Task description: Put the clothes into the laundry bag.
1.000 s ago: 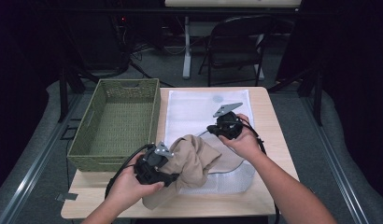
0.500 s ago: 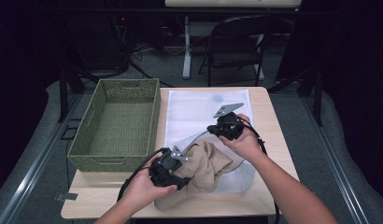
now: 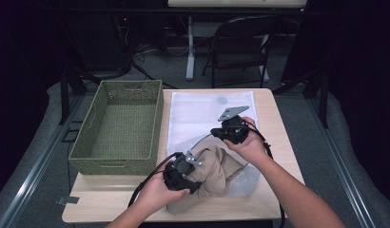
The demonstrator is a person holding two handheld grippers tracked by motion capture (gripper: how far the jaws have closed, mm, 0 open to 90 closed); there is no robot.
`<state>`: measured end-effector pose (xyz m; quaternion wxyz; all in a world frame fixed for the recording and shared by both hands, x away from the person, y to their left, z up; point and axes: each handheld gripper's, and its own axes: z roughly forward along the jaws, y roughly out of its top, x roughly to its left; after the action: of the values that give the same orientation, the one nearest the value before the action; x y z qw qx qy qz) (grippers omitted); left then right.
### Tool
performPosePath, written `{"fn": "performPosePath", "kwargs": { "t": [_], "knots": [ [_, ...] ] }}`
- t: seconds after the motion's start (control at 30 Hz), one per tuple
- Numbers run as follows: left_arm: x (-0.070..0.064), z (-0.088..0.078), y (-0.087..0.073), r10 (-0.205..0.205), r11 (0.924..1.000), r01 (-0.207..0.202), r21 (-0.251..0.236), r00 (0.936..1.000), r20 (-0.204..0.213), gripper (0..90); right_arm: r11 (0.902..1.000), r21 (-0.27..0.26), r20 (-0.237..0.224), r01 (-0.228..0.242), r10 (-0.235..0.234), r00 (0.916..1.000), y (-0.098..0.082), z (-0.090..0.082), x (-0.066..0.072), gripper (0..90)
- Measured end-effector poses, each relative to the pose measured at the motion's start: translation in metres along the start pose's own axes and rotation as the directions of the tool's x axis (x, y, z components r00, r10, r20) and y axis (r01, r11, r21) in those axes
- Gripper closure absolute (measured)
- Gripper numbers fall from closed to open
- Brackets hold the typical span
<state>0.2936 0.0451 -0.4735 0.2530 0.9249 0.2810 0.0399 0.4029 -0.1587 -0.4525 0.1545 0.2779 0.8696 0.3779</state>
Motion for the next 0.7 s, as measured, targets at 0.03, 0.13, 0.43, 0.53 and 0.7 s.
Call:
{"fn": "performPosePath", "kwargs": {
  "t": [0.03, 0.13, 0.43, 0.53, 0.7],
  "knots": [
    [0.000, 0.002, 0.000, -0.004, 1.0000, 0.004, -0.002, 1.0000, 0.001, 49.4, 1.0000, -0.002, -0.001, 0.000, 0.000, 1.0000, 0.000, 0.000, 0.000, 88.7],
    [0.002, 0.005, 0.001, -0.011, 0.9999, 0.011, 0.004, 0.9999, 0.003, 49.4, 1.0000, -0.005, -0.002, 0.005, -0.005, 1.0000, 0.000, -0.003, 0.002, 88.7],
    [0.007, 0.016, 0.004, -0.053, 0.9986, 0.053, 0.000, 0.9986, 0.007, 49.4, 0.9992, -0.024, 0.000, 0.032, -0.032, 0.9995, 0.000, -0.014, 0.009, 88.7],
    [0.009, 0.021, 0.006, -0.063, 0.9980, 0.063, 0.005, 0.9980, 0.002, 49.4, 0.9985, -0.022, 0.004, 0.049, -0.049, 0.9988, -0.001, -0.018, 0.011, 88.7],
    [0.011, 0.025, 0.009, -0.081, 0.9967, 0.081, 0.005, 0.9966, -0.016, 49.3, 0.9976, -0.025, 0.007, 0.065, -0.065, 0.9979, -0.001, -0.023, 0.015, 88.7]
  ]
}}
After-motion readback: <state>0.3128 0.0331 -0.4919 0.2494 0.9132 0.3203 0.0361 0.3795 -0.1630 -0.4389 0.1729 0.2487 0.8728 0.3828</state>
